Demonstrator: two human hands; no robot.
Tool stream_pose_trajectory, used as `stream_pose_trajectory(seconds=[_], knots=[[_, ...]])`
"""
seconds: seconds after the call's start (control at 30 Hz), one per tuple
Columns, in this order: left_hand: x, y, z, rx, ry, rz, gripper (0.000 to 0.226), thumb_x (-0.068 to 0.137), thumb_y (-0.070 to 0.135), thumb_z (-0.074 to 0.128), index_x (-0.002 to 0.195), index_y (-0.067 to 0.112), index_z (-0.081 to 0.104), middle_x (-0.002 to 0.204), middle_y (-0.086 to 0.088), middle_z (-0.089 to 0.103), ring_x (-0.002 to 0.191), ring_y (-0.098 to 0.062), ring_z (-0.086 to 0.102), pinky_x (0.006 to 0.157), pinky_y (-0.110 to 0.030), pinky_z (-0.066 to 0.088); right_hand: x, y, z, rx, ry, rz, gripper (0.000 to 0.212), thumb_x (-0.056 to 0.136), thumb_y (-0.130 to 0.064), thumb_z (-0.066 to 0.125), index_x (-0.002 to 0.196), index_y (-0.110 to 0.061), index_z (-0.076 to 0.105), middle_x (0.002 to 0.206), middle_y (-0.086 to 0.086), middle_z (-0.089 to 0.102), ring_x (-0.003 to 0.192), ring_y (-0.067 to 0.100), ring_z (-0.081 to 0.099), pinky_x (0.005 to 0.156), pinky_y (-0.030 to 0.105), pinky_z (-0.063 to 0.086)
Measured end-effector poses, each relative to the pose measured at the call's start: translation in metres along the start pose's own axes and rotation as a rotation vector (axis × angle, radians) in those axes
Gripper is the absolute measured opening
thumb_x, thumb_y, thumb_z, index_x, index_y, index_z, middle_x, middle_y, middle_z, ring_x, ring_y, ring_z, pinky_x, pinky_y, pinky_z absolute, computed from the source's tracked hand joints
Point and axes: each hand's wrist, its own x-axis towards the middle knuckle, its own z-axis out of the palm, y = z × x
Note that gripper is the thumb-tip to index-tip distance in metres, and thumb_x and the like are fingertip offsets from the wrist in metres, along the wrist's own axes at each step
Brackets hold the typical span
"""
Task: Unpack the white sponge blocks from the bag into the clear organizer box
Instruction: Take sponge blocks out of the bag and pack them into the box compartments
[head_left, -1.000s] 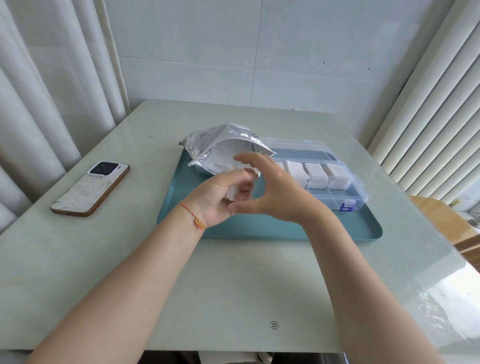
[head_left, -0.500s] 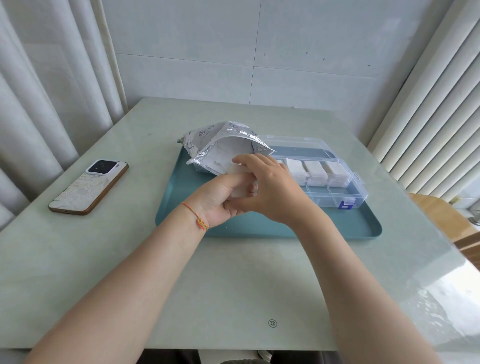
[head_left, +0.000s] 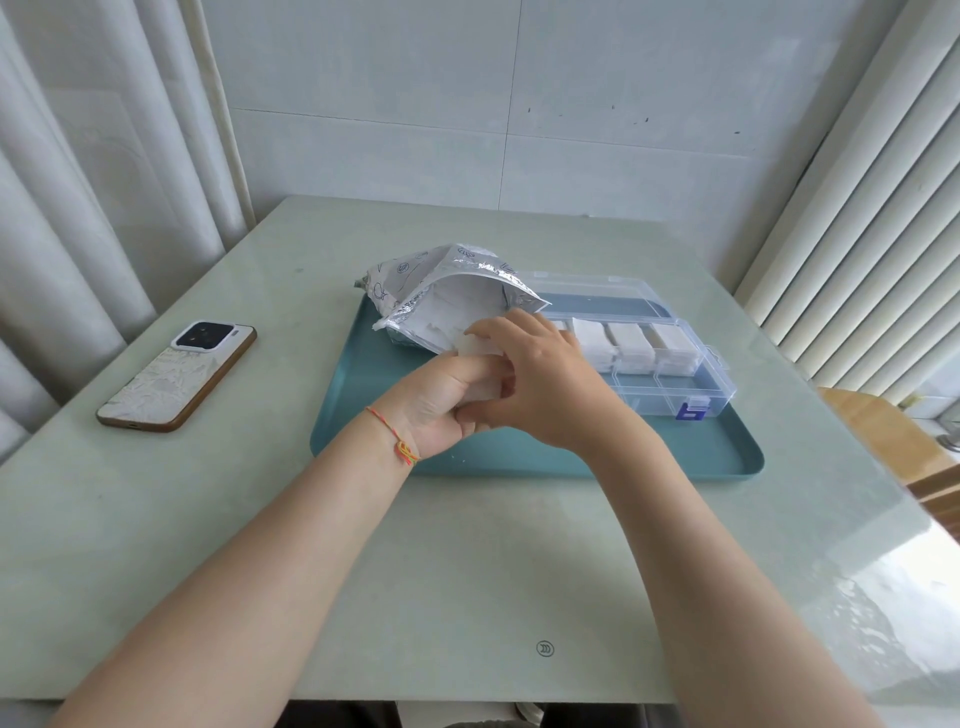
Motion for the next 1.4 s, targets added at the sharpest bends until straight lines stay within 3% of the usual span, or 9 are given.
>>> stream_pose_trajectory(seconds=[0.17, 0.27, 0.4, 0.5, 0.63, 0.77, 0.87, 1.17, 1.4], knots=[[0.001, 0.002, -0.006, 0.027, 0.018, 0.028, 0.008, 0.085, 0.015, 0.064, 0.08, 0.018, 0.058, 0.071, 0.001, 0.051, 0.06, -0.011, 0.05, 0.048, -0.02, 0.038, -0.002, 0.004, -0.02, 0.293, -0.103, 0.09, 0.07, 0.07, -0.041, 0.084, 0.132, -0.029, 0.053, 0.124, -0.013, 0.049, 0.115, 0.003, 0.045, 0.094, 0.023, 0.039], [0.004, 0.01, -0.007, 0.073, -0.026, 0.039, 0.01, 0.079, 0.015, 0.066, 0.085, 0.017, 0.058, 0.069, 0.003, 0.052, 0.058, -0.01, 0.051, 0.047, -0.02, 0.031, 0.003, 0.013, -0.04, 0.504, -0.093, 0.166, 0.033, 0.088, -0.021, 0.065, 0.12, -0.031, 0.064, 0.121, -0.014, 0.057, 0.115, -0.005, 0.05, 0.092, 0.019, 0.046], [0.011, 0.028, 0.006, 0.257, -0.184, 0.033, 0.04, 0.08, 0.007, 0.063, 0.118, 0.012, 0.052, 0.071, 0.006, 0.054, 0.063, -0.01, 0.05, 0.052, -0.019, 0.032, 0.01, 0.021, -0.052, 0.521, -0.109, 0.217, 0.021, 0.089, -0.017, 0.061, 0.107, -0.027, 0.066, 0.111, -0.015, 0.065, 0.107, -0.007, 0.055, 0.091, 0.016, 0.043], [0.021, 0.036, 0.017, 0.309, -0.223, 0.013, 0.028, 0.078, 0.005, 0.063, 0.104, 0.015, 0.061, 0.074, 0.004, 0.056, 0.067, -0.011, 0.053, 0.057, -0.02, 0.038, 0.011, 0.033, -0.061, 0.585, -0.132, 0.22, 0.015, 0.089, -0.016, 0.064, 0.104, -0.019, 0.064, 0.108, -0.01, 0.068, 0.102, -0.006, 0.059, 0.083, 0.013, 0.045], [0.034, 0.036, 0.022, 0.314, -0.108, 0.005, 0.027, 0.077, 0.006, 0.071, 0.103, 0.015, 0.069, 0.091, -0.005, 0.064, 0.082, -0.017, 0.064, 0.07, -0.025, 0.053, 0.01, 0.059, -0.068, 0.685, -0.059, 0.296, 0.009, 0.087, -0.021, 0.067, 0.093, -0.015, 0.064, 0.092, -0.005, 0.069, 0.086, 0.013, 0.062, 0.083, 0.032, 0.047], [0.045, 0.03, 0.023, 0.508, 0.261, 0.046, 0.015, 0.089, 0.001, 0.059, 0.101, 0.008, 0.062, 0.081, -0.007, 0.064, 0.063, -0.017, 0.062, 0.055, -0.025, 0.053, 0.008, 0.086, -0.07, 0.768, 0.179, 0.489, 0.005, 0.089, -0.013, 0.065, 0.093, -0.012, 0.064, 0.087, 0.004, 0.071, 0.074, 0.016, 0.064, 0.072, 0.032, 0.054], [0.052, 0.022, 0.019, 0.76, 0.403, 0.075, 0.012, 0.087, 0.005, 0.054, 0.094, 0.01, 0.063, 0.073, -0.004, 0.064, 0.052, -0.016, 0.059, 0.046, -0.024, 0.047, 0.007, 0.092, -0.063, 0.697, 0.091, 0.579, 0.011, 0.089, -0.012, 0.066, 0.101, -0.011, 0.067, 0.08, 0.005, 0.071, 0.063, 0.012, 0.064, 0.063, 0.028, 0.05], [0.054, 0.01, 0.021, 0.926, 0.381, 0.068, 0.013, 0.087, 0.009, 0.05, 0.096, 0.013, 0.058, 0.082, -0.009, 0.066, 0.049, -0.018, 0.065, 0.047, -0.026, 0.052, 0.009, 0.082, -0.041, 0.384, -0.131, 0.648, 0.023, 0.085, -0.026, 0.075, 0.099, -0.012, 0.062, 0.066, -0.003, 0.062, 0.053, 0.004, 0.051, 0.049, 0.02, 0.032], [0.054, 0.009, 0.023, 1.037, 0.349, 0.086, 0.018, 0.086, 0.01, 0.052, 0.092, 0.021, 0.066, 0.072, -0.003, 0.066, 0.053, -0.02, 0.067, 0.052, -0.024, 0.053, 0.014, 0.076, -0.028, 0.321, -0.055, 0.644, 0.016, 0.082, -0.018, 0.075, 0.082, -0.015, 0.059, 0.074, -0.005, 0.058, 0.067, 0.014, 0.054, 0.058, 0.024, 0.043]])
